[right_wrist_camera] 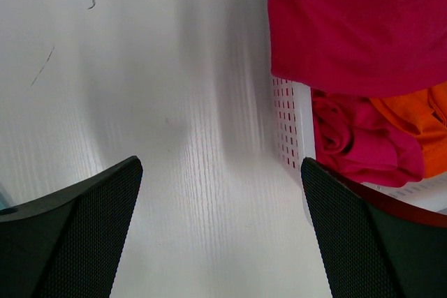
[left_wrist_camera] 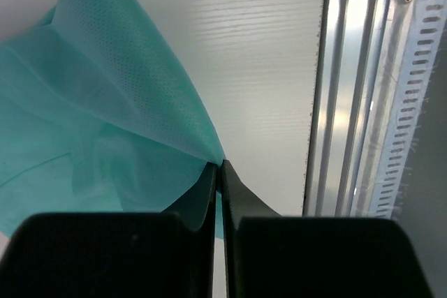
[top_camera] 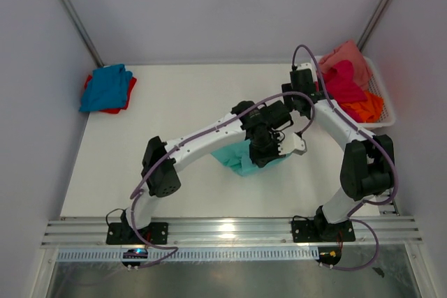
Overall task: Fold and stack the t-shirts
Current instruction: Fold the tshirt
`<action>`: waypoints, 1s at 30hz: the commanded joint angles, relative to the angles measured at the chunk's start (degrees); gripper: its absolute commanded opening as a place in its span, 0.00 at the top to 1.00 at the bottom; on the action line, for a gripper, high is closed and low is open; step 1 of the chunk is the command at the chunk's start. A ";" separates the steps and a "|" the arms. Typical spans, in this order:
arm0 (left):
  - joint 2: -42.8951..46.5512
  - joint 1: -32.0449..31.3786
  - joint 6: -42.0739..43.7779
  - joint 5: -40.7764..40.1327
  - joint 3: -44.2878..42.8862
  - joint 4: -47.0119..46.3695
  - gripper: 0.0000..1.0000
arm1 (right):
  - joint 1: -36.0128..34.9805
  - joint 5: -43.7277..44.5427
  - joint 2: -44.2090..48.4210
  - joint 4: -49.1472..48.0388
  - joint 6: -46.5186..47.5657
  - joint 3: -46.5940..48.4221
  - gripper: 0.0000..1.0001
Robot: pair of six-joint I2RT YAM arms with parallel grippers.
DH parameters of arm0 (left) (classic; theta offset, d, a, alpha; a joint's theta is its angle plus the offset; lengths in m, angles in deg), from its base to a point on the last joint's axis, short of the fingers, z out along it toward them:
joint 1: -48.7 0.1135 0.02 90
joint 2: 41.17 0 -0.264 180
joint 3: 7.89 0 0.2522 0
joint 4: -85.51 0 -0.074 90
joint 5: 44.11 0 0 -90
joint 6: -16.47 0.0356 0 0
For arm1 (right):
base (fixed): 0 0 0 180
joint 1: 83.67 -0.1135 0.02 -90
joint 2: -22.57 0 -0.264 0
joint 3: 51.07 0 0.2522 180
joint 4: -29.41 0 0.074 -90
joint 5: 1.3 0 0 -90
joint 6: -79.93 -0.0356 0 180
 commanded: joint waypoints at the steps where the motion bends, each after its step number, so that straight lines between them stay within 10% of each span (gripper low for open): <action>1: -0.78 -3.80 1.30 1.41 -2.19 1.73 1.00 | 0.07 1.32 0.50 -0.08 -1.10 2.12 0.01; 24: -3.77 -18.57 -4.85 2.72 11.60 -4.86 0.96 | 0.07 -0.17 0.68 0.88 -0.75 2.39 0.01; 27: -4.03 -18.83 -5.20 3.16 11.78 -5.39 0.45 | 0.07 -1.75 1.03 1.23 -0.58 2.39 0.01; 28: -4.12 -19.01 -5.12 2.90 11.78 -5.39 0.13 | 0.07 -2.63 1.47 1.23 0.12 2.12 0.01; 30: -3.51 -19.10 -5.38 2.64 11.96 -6.17 0.01 | 0.07 -6.31 1.73 1.50 0.74 1.95 0.01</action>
